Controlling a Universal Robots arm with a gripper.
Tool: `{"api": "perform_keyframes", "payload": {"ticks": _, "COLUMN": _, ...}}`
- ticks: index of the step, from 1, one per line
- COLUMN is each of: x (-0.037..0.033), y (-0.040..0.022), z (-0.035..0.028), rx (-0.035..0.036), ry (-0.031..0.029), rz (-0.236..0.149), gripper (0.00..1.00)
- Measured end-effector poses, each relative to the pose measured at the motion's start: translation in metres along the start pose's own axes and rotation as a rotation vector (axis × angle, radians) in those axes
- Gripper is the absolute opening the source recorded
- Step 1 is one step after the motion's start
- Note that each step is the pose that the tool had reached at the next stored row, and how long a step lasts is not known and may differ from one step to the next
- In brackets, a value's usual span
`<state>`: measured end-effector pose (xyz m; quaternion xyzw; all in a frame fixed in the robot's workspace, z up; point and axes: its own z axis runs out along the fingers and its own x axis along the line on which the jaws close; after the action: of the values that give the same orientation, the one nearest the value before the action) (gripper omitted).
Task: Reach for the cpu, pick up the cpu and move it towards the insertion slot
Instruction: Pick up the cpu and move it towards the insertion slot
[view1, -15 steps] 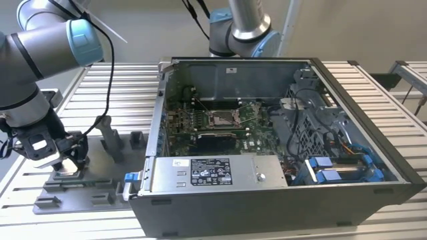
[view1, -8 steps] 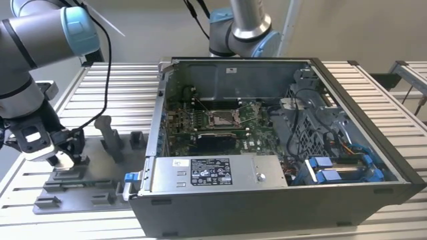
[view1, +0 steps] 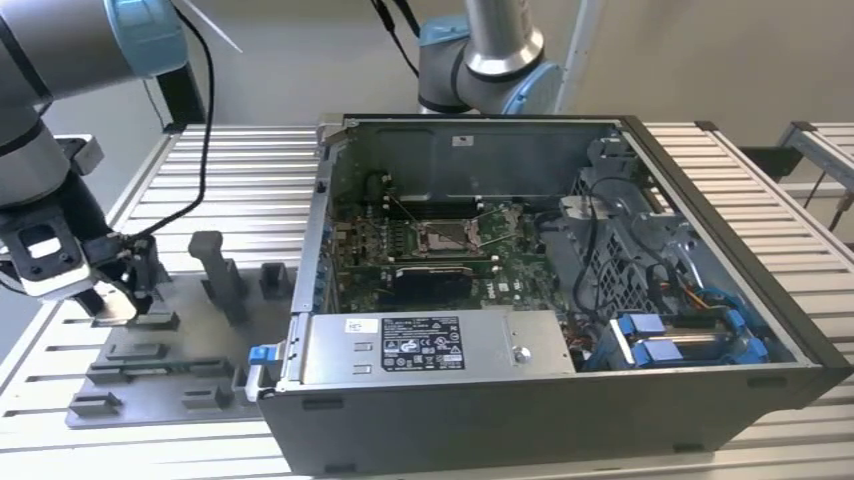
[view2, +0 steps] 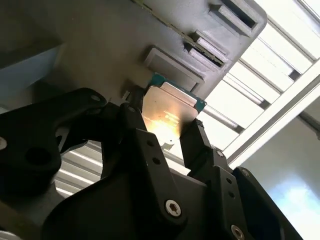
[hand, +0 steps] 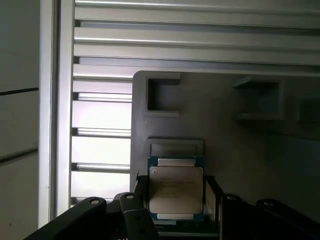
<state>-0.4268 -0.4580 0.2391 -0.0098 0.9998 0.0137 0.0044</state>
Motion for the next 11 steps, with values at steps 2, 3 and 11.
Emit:
{"api": "perform_keyframes", "payload": {"ticks": 2, "x": -0.0001, "y": 0.0002, "z": -0.0092, "rx": 0.0000, "ry": 0.0000, "rz": 0.000, "gripper": 0.00}}
{"api": "perform_keyframes", "payload": {"ticks": 3, "x": -0.0001, "y": 0.0003, "z": -0.0133, "rx": 0.0000, "ry": -0.0001, "rz": 0.000, "gripper": 0.00}}
{"api": "perform_keyframes", "payload": {"ticks": 11, "x": -0.0005, "y": 0.0014, "z": -0.0498, "rx": 0.0001, "ry": 0.0000, "rz": 0.000, "gripper": 0.00}}
